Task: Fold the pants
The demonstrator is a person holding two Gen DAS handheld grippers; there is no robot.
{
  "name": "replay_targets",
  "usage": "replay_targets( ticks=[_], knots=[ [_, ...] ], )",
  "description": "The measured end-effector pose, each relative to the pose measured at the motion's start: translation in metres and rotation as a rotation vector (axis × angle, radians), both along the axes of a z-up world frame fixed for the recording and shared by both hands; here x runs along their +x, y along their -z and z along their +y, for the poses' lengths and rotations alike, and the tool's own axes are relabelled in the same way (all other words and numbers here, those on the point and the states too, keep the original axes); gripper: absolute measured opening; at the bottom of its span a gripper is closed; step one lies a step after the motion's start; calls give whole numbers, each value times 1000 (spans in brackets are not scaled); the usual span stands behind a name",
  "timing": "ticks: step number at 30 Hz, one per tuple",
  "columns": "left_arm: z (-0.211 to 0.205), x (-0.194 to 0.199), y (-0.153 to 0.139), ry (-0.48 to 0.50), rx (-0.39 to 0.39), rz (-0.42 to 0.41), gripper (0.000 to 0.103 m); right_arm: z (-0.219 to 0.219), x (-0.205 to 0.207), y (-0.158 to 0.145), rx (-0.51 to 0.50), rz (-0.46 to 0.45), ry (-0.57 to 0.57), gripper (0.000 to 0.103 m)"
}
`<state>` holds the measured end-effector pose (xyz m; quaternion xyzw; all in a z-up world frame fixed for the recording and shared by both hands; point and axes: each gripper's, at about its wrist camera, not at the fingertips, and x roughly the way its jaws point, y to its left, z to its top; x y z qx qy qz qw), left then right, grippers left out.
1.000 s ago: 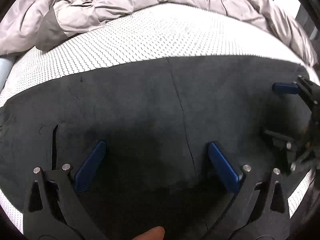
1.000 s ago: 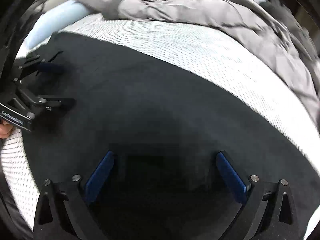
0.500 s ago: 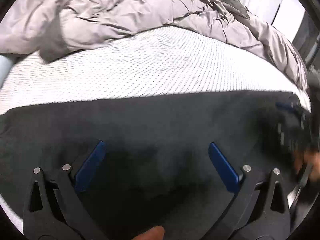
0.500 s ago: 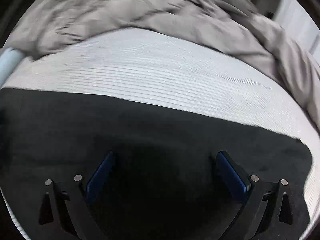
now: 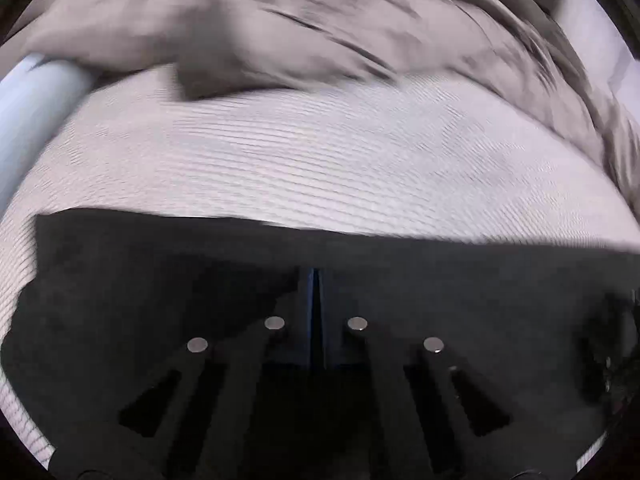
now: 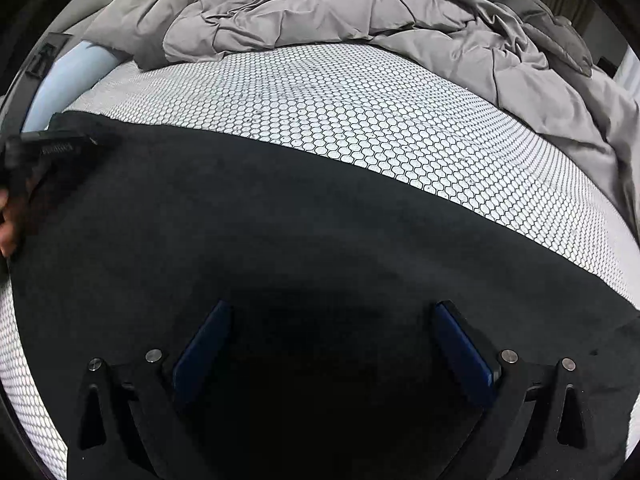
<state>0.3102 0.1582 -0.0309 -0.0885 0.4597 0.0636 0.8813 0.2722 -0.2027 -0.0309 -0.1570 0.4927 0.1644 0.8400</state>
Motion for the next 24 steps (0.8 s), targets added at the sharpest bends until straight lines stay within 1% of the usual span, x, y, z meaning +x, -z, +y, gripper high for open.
replay_targets(
  ticks=[2, 4, 5, 6, 7, 8, 9, 10, 11, 12, 13, 14, 15, 16, 17, 19, 20, 21, 22, 24],
  knots=[
    [39, -11, 2, -107, -30, -12, 2, 0, -3, -1, -9, -4, -5, 102],
    [70, -21, 11, -202, -5, 6, 3, -1, -5, -2, -11, -1, -2, 102],
    [81, -25, 14, -229, -12, 12, 3, -3, -8, -2, -13, -1, 2, 102],
    [90, -31, 14, -231, -55, 9, 2, -5, -7, -2, -15, -1, 5, 102],
    [94, -36, 12, -224, -73, 11, 3, -6, -10, -3, -17, -3, 11, 102],
    [92, -42, 6, -204, -77, 21, 3, -12, 4, -2, -11, -1, 13, 102],
    [85, -51, -3, -162, -76, 10, 8, -13, 5, -3, 5, 5, 11, 102],
    [77, -60, -9, -118, -74, -13, 13, -14, 4, -3, 18, 8, 7, 102],
    [65, -70, -14, -41, -53, -47, 32, -14, 1, -4, 29, 9, -1, 102],
    [58, -73, -14, -13, -21, -50, 60, -13, -4, -7, 41, 6, -16, 102],
    [52, -74, -9, 2, 43, -29, 66, -12, -7, -8, 46, 7, -26, 102],
    [50, -73, 4, -14, 106, 10, 67, -10, -10, -9, 50, 6, -42, 102],
    [55, -72, 13, -35, 117, 38, 67, -9, -12, -9, 51, 6, -48, 102],
    [65, -76, 17, -59, 73, 32, 66, -7, -14, -9, 50, 5, -56, 102],
    [78, -83, 14, -98, 33, 10, 62, -6, -17, -9, 45, 2, -65, 102],
    [96, -92, 9, -173, 58, 6, 42, -8, -21, -8, 41, 0, -77, 102],
    [107, -97, 9, -197, 38, 1, 28, -10, -24, -6, 34, 3, -86, 102],
    [117, -102, 11, -209, -6, -1, 23, -14, -26, -5, 25, 3, -88, 102],
    [121, -106, 11, -220, -32, -5, 22, -19, -29, -5, 19, 1, -87, 102],
    [118, -114, 7, -238, -30, -13, 22, -29, -31, -4, 21, 1, -81, 102]
  ],
)
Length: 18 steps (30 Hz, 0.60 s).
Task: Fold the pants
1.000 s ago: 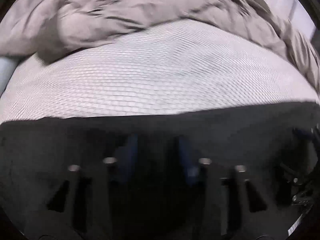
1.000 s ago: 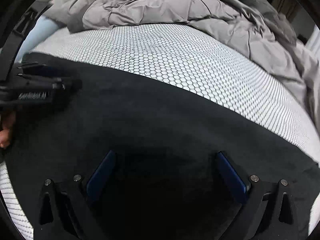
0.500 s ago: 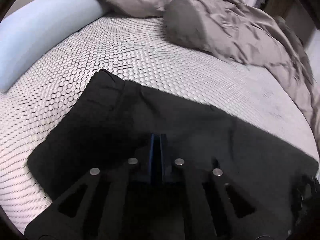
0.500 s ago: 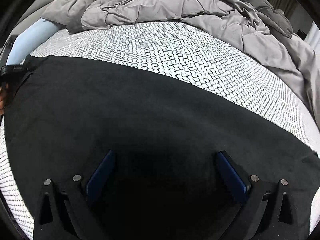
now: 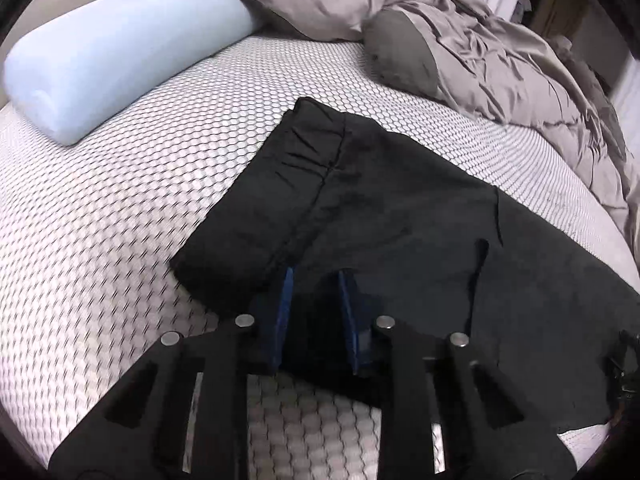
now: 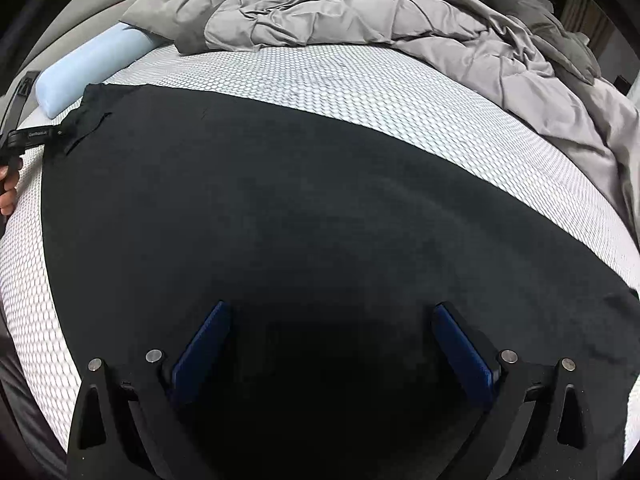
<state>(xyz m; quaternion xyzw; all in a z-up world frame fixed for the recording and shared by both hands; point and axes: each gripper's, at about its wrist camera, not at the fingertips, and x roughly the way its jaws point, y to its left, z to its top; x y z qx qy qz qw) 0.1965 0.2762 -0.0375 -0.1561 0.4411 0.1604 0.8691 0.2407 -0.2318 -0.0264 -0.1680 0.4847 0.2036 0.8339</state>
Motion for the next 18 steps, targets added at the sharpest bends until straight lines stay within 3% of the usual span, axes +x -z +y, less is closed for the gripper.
replay_targets(
  ticks=[2, 4, 6, 8, 9, 11, 13, 15, 18],
  knots=[
    [-17, -10, -15, 22, -9, -39, 22, -11, -1, -1, 5, 0, 18, 102],
    [-37, -19, -25, 117, -59, -97, 25, -16, -3, -3, 23, 2, 24, 102],
    [-74, -22, -22, 252, -75, -100, 44, -19, -10, -14, 110, 10, 13, 102],
    [-108, -21, -1, 394, -97, -40, 50, -11, -21, -20, 139, 2, -26, 102],
    [-121, -18, 11, 415, -39, 5, 51, -4, -27, -20, 119, -7, -51, 102],
    [-135, -20, 15, 432, 61, 9, 52, 5, -39, -11, 44, -17, -103, 102],
    [-135, -21, 12, 415, 60, 7, 53, 1, -50, 0, -17, -24, -132, 102],
    [-134, -21, 13, 402, 47, 11, 53, -16, -55, -2, -14, -21, -123, 102],
    [-138, -25, 12, 387, 59, 22, 57, -70, -65, -10, -35, -26, -56, 102]
  ],
)
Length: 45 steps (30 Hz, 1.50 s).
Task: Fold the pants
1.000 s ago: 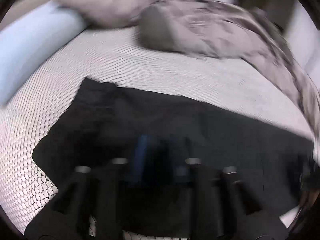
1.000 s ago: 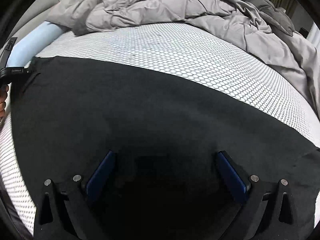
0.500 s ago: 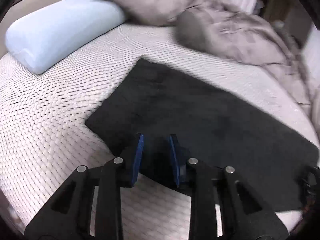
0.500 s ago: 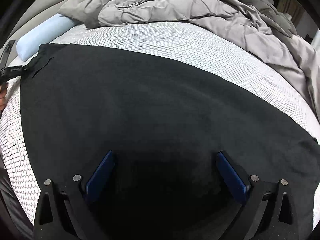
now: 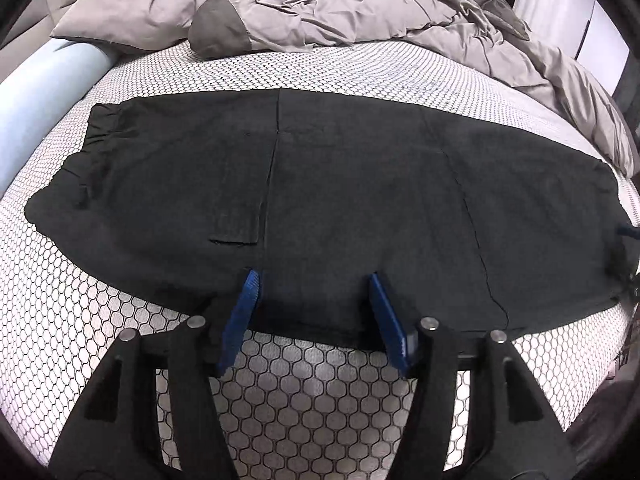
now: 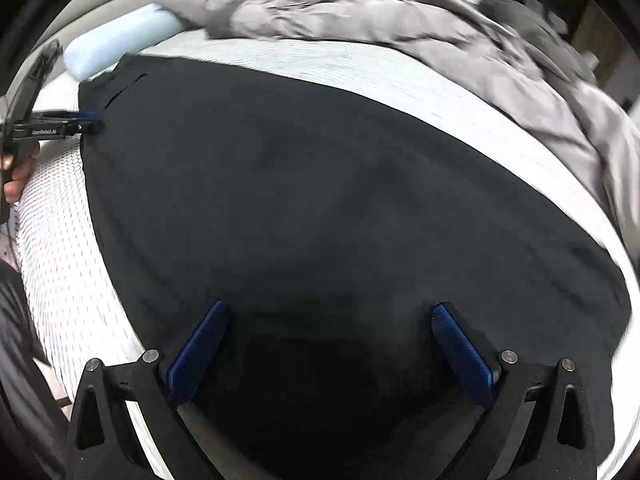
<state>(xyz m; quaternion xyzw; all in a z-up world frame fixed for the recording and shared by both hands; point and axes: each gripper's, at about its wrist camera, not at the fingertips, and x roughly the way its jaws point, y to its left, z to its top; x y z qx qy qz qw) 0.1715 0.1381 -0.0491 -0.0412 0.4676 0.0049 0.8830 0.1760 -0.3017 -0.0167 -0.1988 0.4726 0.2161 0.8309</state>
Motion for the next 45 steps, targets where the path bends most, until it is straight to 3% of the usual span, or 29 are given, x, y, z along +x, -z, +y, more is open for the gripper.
replay_targets(
  ticks=[3, 6, 8, 13, 15, 17, 19, 20, 23, 28, 31, 32, 33, 34, 35, 36, 39, 41, 42, 43, 45],
  knots=[
    [-6, 7, -5, -28, 23, 13, 60, -71, -1, -1, -153, -58, 188, 102],
    [-16, 11, -17, -105, 38, 31, 60, -151, 3, -3, -176, -59, 422, 103],
    [-34, 8, -34, -107, 27, -8, 60, -187, 2, -6, -147, -53, 543, 102],
    [-98, -2, -68, 47, -76, -117, 62, -218, -6, -36, 26, -90, 621, 102],
    [-126, 1, -73, 104, -132, -137, 70, -239, -8, -50, 172, -91, 684, 102],
    [-159, 5, -72, 159, -181, -140, 71, -261, -10, -54, 314, -73, 752, 102],
    [-192, 9, -65, 227, -187, -128, 71, -290, -16, -55, 541, -39, 837, 102],
    [-211, 9, -59, 274, -176, -118, 71, -295, -17, -54, 585, -25, 844, 102],
    [-253, 7, -47, 368, -144, -109, 71, -299, -23, -47, 588, 4, 852, 102],
    [-283, 20, -26, 314, -152, -61, 74, -307, -39, -19, 688, 80, 850, 101],
    [-287, 30, -15, 293, -165, -31, 74, -324, -42, 1, 825, 59, 884, 85],
    [-287, 33, -12, 294, -162, -27, 74, -331, -40, 11, 928, 20, 914, 68],
    [-286, 39, -9, 292, -161, -25, 74, -333, -37, 17, 975, 18, 937, 49],
    [-285, 44, -7, 287, -160, -23, 74, -335, -30, 27, 1031, 28, 981, 39],
    [-285, 45, -5, 280, -163, -18, 74, -334, -25, 32, 1054, 29, 997, 22],
    [-285, 47, -3, 274, -169, -14, 74, -332, -20, 34, 1080, 31, 1004, 18],
    [-279, 48, -2, 269, -178, -5, 74, -326, -15, 16, 1047, -14, 966, 12],
    [-277, 45, -2, 282, -157, -5, 74, -324, -23, -10, 924, -128, 941, 12],
    [-276, 44, -3, 287, -146, -8, 74, -325, -26, -14, 864, -143, 955, 13],
    [-275, 41, -2, 295, -124, -14, 74, -325, -25, -9, 772, -131, 994, 13],
    [-271, 39, -3, 303, -105, -21, 74, -332, -23, 13, 723, -27, 1044, 21]
  ],
)
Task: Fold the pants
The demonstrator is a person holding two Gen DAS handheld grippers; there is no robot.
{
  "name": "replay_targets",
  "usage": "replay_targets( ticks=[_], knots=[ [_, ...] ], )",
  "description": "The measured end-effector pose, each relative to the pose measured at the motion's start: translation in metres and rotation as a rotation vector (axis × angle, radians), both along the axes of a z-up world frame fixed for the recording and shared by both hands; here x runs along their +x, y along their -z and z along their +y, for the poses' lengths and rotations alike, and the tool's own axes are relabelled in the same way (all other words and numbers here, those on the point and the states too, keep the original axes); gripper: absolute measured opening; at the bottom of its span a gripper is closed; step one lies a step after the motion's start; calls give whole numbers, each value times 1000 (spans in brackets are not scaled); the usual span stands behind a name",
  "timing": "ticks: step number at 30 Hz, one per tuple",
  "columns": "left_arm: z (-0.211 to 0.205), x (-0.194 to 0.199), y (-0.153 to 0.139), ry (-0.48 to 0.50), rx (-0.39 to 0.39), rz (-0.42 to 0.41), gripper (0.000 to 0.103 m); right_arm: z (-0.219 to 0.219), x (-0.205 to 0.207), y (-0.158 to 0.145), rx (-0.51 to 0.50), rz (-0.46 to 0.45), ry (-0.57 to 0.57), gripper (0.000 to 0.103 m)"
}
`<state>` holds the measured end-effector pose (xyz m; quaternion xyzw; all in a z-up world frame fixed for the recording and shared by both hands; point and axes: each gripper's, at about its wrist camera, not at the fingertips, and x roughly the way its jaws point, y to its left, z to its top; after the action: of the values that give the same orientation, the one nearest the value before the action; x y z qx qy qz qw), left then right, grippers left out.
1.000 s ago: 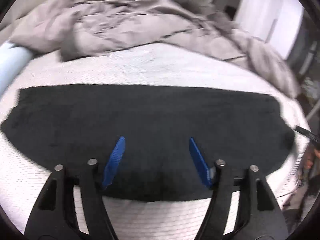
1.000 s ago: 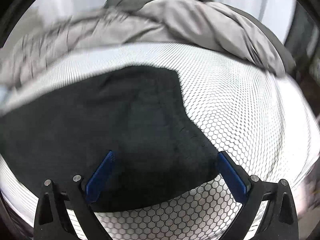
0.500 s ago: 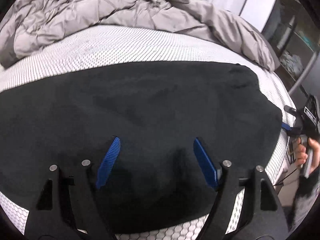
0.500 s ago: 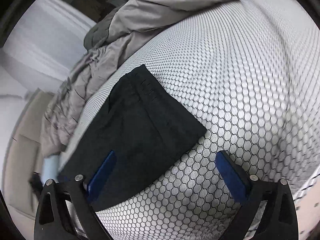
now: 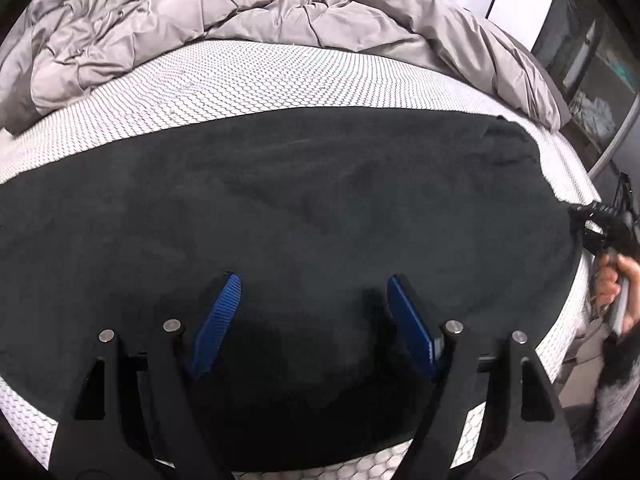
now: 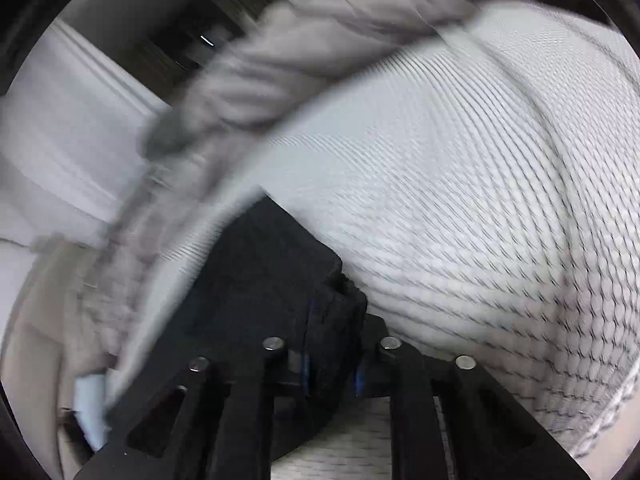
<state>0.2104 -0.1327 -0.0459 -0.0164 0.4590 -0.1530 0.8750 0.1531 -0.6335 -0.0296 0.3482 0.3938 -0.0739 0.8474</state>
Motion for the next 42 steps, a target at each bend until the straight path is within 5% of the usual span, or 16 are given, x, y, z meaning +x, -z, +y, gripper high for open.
replay_targets(
  ticks=[2, 6, 10, 13, 15, 17, 23, 28, 32, 35, 38, 42],
  knots=[
    [6, -4, -2, 7, -2, -6, 74, -12, -5, 9, 129, -34, 9, 25],
    [13, -9, -5, 22, -26, -17, 74, -30, -34, 4, 284, -131, 39, 55],
    [7, -10, 3, 102, -120, 63, 74, -28, -23, 19, 343, -165, 24, 56],
    [-6, -19, 5, 182, -40, 39, 77, -11, -2, 18, 219, -148, -1, 49],
    [-15, -30, 9, 226, 62, -2, 77, 0, 5, 6, 141, -153, -21, 24],
    [-16, -40, 9, 256, 113, -26, 77, 3, -2, 2, 112, -159, -19, 16],
    [37, -42, -6, 151, -4, -1, 77, 55, -13, -63, -19, -322, -147, 13],
    [101, -39, -21, -18, -77, -37, 77, 175, 4, -100, -19, -449, -445, 13],
    [149, -48, -22, -137, -101, -52, 77, 312, 27, -83, -54, -306, -897, 45],
    [167, -56, -22, -178, -90, -65, 77, 374, 12, -63, -267, -235, -1145, 45],
    [165, -59, -20, -168, -98, -56, 77, 365, -1, -69, -270, -259, -1164, 51],
    [129, -40, -21, -108, -125, -43, 77, 300, 2, -88, -305, -318, -929, 71]
  ],
)
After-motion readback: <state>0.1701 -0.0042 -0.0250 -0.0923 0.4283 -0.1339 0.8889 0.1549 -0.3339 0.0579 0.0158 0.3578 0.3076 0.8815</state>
